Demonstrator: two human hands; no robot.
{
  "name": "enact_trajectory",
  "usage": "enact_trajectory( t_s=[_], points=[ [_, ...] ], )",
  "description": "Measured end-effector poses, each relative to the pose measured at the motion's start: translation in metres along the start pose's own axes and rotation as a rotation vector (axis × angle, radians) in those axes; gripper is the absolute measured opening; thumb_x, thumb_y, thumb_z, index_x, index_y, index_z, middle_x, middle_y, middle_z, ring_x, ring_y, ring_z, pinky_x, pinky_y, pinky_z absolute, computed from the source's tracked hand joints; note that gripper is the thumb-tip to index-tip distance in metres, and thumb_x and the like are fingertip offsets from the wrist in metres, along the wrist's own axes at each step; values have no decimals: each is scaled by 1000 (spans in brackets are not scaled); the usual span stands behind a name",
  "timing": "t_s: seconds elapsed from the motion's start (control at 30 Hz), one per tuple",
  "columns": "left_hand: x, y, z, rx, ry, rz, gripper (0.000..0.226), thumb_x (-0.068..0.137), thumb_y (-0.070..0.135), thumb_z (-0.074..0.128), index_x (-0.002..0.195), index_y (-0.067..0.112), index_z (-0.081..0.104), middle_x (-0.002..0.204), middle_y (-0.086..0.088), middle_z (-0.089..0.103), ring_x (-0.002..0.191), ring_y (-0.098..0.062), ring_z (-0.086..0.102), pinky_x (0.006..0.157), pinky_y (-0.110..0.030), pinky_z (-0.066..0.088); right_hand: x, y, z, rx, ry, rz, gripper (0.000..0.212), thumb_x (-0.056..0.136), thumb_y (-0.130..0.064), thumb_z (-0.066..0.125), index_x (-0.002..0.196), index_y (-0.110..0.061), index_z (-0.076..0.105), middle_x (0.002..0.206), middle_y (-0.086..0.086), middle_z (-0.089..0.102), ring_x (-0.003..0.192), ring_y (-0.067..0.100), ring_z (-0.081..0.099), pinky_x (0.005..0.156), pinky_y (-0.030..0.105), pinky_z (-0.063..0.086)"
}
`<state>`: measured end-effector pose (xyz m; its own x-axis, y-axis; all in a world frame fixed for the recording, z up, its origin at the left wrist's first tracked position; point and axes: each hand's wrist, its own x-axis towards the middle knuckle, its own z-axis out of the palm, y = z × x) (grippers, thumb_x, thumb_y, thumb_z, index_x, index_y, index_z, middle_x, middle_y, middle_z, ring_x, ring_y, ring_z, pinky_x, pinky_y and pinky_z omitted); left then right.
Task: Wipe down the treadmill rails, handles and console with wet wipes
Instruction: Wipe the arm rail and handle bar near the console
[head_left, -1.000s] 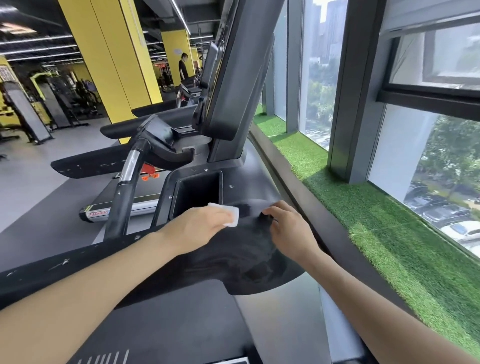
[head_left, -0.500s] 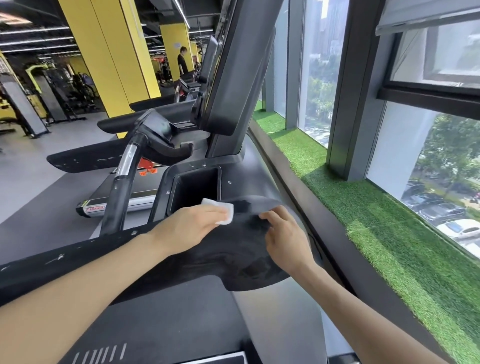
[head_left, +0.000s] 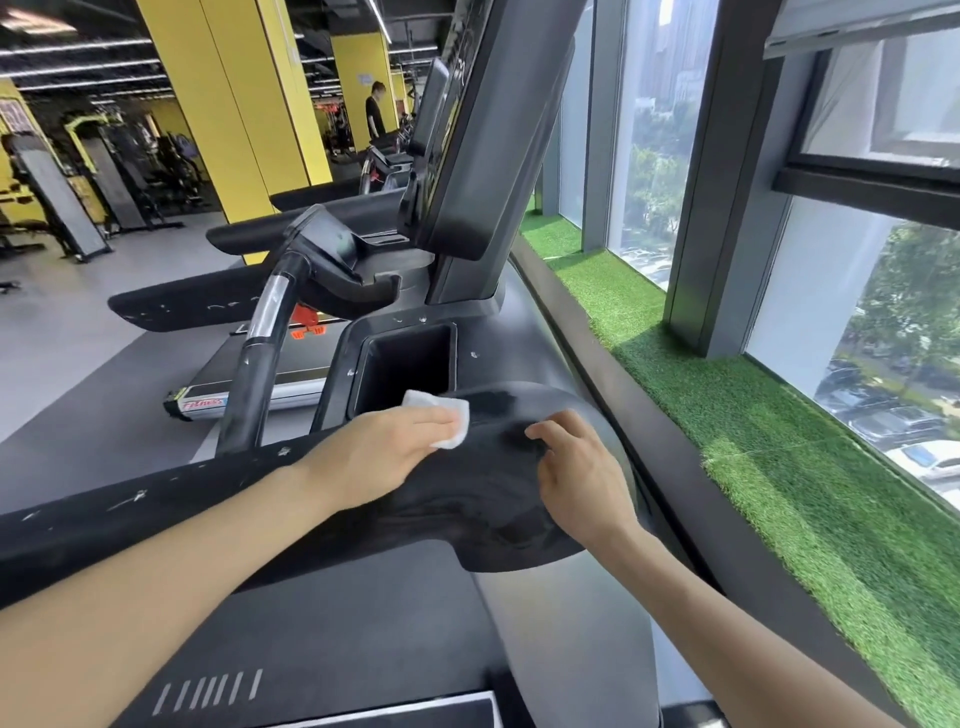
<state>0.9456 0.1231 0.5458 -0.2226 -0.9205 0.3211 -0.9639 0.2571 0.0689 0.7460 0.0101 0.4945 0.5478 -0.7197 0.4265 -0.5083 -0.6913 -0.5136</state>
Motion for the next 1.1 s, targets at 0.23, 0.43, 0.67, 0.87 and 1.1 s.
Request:
enact_trajectory(
  t_s=[0.23, 0.43, 0.67, 0.87, 1.1],
  points=[
    [13, 4, 10, 88, 58, 19, 29, 87, 14, 47, 105, 8, 69, 114, 9, 63, 103, -15, 58, 83, -35, 53, 2, -9, 5, -20, 7, -2, 35, 86, -2, 47, 116, -13, 62, 114, -1, 53, 101, 23, 53, 62, 29, 38],
    [9, 4, 7, 71, 66, -10, 29, 82, 7, 55, 106, 8, 71, 114, 0, 68, 100, -22, 64, 81, -38, 56, 3, -18, 7, -52, 12, 4, 35, 88, -3, 46, 117, -13, 61, 113, -1, 53, 101, 21, 52, 60, 28, 35],
    [-38, -11, -3, 111, 106, -120, 34, 85, 14, 53, 115, 10, 69, 119, 2, 67, 108, -18, 63, 88, -37, 54, 2, -37, 19, -26, 42, -44, 33, 87, -1, 48, 115, -11, 62, 110, 1, 51, 105, 23, 48, 62, 34, 44],
    [-16, -4, 9, 77, 85, -70, 34, 84, 1, 61, 117, 5, 66, 125, -7, 63, 114, -24, 61, 97, -41, 48, 0, -48, 26, -7, 62, -95, 32, 83, 4, 51, 110, -8, 65, 106, 2, 55, 99, 24, 52, 57, 33, 43],
    [-89, -31, -16, 68, 110, -190, 31, 91, 20, 47, 113, 12, 68, 119, 7, 65, 111, -10, 56, 96, -27, 44, -2, -70, 42, -10, 58, -149, 28, 82, 3, 51, 104, -7, 66, 104, 2, 56, 95, 25, 51, 53, 32, 44]
  ],
)
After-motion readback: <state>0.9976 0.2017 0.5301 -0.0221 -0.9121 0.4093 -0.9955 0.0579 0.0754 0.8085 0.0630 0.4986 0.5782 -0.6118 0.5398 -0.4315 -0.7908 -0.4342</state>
